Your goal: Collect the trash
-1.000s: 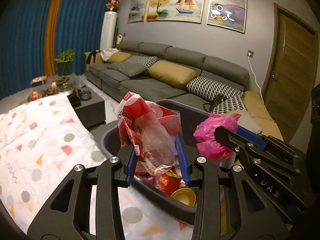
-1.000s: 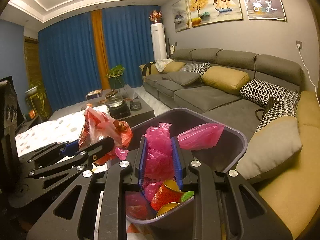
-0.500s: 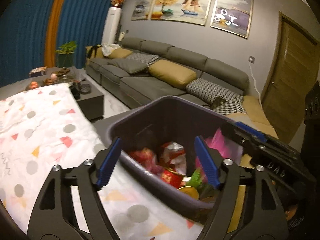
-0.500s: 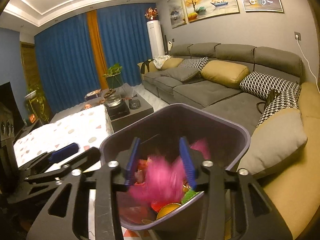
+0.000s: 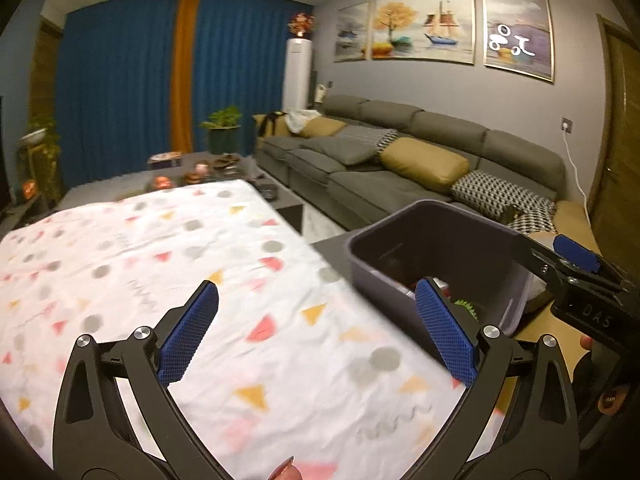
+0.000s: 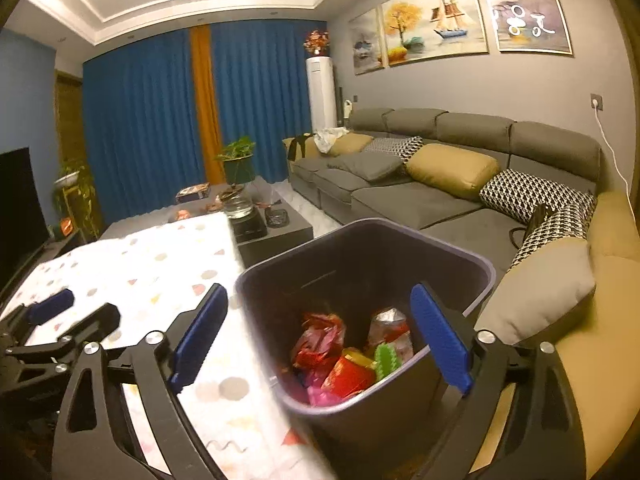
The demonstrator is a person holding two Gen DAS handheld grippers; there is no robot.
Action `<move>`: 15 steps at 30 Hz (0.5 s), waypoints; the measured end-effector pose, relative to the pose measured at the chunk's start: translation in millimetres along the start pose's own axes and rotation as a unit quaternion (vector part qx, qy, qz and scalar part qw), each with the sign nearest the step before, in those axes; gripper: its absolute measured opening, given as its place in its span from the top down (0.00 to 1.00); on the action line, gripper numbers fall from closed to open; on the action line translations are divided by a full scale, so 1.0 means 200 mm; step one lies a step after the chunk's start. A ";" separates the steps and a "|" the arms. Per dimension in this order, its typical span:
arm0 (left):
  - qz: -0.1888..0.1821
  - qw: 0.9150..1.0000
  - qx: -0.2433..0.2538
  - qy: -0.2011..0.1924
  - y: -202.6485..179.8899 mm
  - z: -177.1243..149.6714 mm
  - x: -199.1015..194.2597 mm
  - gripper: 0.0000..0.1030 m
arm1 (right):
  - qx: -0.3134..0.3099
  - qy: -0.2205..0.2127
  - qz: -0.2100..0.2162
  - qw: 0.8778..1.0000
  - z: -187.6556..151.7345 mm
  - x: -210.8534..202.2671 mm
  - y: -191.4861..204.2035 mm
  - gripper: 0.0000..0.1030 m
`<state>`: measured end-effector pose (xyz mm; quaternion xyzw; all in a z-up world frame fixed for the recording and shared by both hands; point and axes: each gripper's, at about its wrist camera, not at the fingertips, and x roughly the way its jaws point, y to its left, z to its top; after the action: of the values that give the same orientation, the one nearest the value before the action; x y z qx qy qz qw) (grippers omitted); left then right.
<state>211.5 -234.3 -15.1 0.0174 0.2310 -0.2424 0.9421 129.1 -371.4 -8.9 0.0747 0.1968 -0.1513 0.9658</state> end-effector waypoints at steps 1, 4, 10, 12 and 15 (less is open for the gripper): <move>0.009 1.000 -0.003 -0.001 0.02 0.00 -0.03 0.06 | -0.001 -0.001 0.001 1.000 0.00 -0.02 0.01 0.06; 0.036 0.999 -0.012 -0.005 0.08 -0.03 -0.15 0.06 | -0.008 -0.007 0.002 1.000 -0.02 -0.09 0.07 0.05; 0.077 0.997 -0.013 -0.012 0.17 -0.11 -0.39 0.06 | -0.017 -0.015 -0.006 1.000 -0.05 -0.23 0.19 0.05; 0.081 0.996 -0.019 -0.014 0.19 -0.14 -0.46 0.06 | -0.021 -0.016 -0.006 1.000 -0.07 -0.28 0.24 0.05; 0.088 0.996 -0.028 -0.016 0.24 -0.18 -0.57 0.06 | -0.028 -0.017 -0.002 0.999 -0.10 -0.33 0.30 0.05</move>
<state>130.1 -135.3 0.5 0.0076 0.2197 -0.1519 0.9636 82.9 -292.3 4.9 0.0446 0.1850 -0.1492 0.9703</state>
